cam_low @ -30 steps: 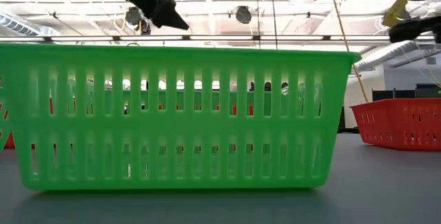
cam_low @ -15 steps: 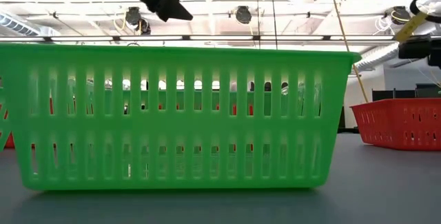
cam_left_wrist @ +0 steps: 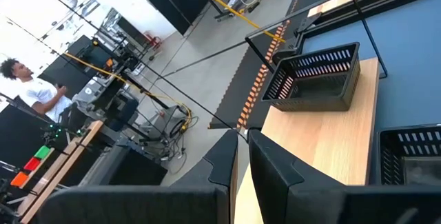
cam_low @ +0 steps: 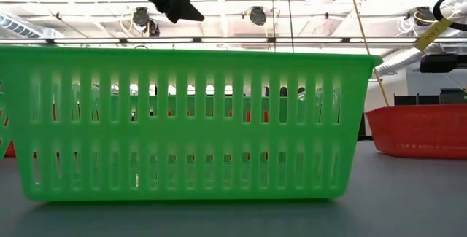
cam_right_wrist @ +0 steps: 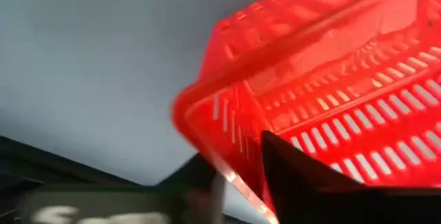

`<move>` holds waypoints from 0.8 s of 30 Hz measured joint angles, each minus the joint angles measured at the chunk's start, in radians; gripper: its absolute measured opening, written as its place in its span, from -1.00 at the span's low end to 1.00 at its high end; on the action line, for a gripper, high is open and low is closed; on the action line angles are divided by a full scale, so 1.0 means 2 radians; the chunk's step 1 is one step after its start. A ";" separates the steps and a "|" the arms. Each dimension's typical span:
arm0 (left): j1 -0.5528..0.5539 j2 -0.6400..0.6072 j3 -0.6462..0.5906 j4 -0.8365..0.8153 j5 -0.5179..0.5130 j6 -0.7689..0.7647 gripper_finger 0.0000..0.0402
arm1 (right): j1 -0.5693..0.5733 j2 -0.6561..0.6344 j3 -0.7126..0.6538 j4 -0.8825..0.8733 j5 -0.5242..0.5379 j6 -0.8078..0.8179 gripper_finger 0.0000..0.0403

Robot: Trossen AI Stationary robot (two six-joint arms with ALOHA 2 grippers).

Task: Stack baskets on shelf by color
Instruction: Put the right red bin on the shelf

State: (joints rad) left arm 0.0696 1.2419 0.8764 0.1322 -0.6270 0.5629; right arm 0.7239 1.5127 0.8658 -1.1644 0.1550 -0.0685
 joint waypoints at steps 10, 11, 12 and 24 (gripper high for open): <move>0.000 0.000 0.000 0.008 0.000 -0.002 -0.79 | -0.029 0.000 0.054 0.016 -0.041 0.037 -0.98; 0.000 0.000 0.000 0.013 0.000 -0.002 -0.79 | -0.032 0.000 0.063 0.018 -0.041 0.042 -0.99; 0.000 0.000 0.000 0.016 0.000 -0.002 -0.79 | -0.036 0.000 0.073 0.019 -0.040 0.049 -0.98; -0.004 0.000 0.000 0.022 -0.043 0.034 -0.79 | -0.109 0.000 0.151 0.030 -0.039 0.213 -0.98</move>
State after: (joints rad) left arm 0.0620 1.2421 0.8764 0.1758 -0.7133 0.6308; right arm 0.5064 1.5127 1.1670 -1.1046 0.0762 0.3568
